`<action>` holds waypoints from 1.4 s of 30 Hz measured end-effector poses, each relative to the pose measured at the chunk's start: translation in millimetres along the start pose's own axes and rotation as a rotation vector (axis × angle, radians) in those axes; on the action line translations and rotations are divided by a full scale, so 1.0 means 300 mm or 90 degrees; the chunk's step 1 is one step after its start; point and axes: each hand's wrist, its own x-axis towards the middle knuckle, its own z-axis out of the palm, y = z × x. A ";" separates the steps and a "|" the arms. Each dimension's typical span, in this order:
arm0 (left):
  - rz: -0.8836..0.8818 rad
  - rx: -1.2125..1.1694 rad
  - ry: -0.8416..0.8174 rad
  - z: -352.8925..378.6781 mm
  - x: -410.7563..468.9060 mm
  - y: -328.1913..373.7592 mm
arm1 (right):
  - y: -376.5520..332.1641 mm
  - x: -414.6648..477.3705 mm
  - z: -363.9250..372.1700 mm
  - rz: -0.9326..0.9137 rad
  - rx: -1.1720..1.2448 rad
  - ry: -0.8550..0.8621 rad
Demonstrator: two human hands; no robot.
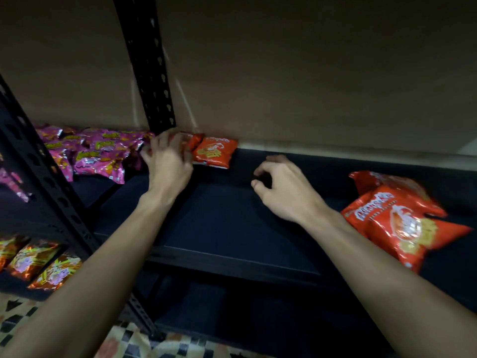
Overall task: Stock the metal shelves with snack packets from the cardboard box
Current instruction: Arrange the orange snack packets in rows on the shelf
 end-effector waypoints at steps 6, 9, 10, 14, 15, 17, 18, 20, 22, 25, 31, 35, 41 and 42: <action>0.154 -0.169 -0.159 -0.005 -0.190 0.241 | 0.119 -0.238 -0.188 0.060 -0.033 0.047; 0.246 -0.271 -0.283 0.013 -0.271 0.399 | 0.198 -0.360 -0.266 0.092 -0.066 0.124; 0.273 -0.288 -0.324 0.019 -0.288 0.453 | 0.221 -0.397 -0.290 0.111 -0.084 0.146; 0.331 -0.331 -0.382 0.063 -0.291 0.642 | 0.292 -0.473 -0.346 0.193 -0.192 0.113; 0.328 -0.348 -0.388 0.074 -0.284 0.689 | 0.305 -0.485 -0.351 0.207 -0.207 0.099; 0.304 -0.373 -0.411 0.097 -0.270 0.779 | 0.328 -0.511 -0.349 0.220 -0.214 0.069; 0.292 -0.381 -0.428 0.109 -0.263 0.822 | 0.340 -0.527 -0.347 0.220 -0.204 0.052; 0.277 -0.419 -0.469 0.139 -0.240 0.897 | 0.365 -0.554 -0.345 0.220 -0.162 0.034; 0.286 -0.440 -0.521 0.164 -0.221 0.953 | 0.388 -0.576 -0.347 0.218 -0.125 0.031; 0.382 -0.275 -0.568 0.201 -0.214 1.007 | 0.426 -0.601 -0.364 0.221 -0.084 0.036; 0.399 -0.197 -0.520 0.241 -0.214 0.906 | 0.489 -0.620 -0.390 0.237 -0.065 0.051; 0.291 -0.180 -0.421 0.187 -0.216 0.828 | 0.499 -0.610 -0.389 0.239 -0.064 0.060; 0.255 -0.177 -0.390 0.096 -0.244 0.706 | 0.502 -0.567 -0.382 0.287 -0.056 0.113; 0.277 -0.182 -0.389 0.088 -0.250 0.687 | 0.497 -0.555 -0.379 0.292 -0.057 0.116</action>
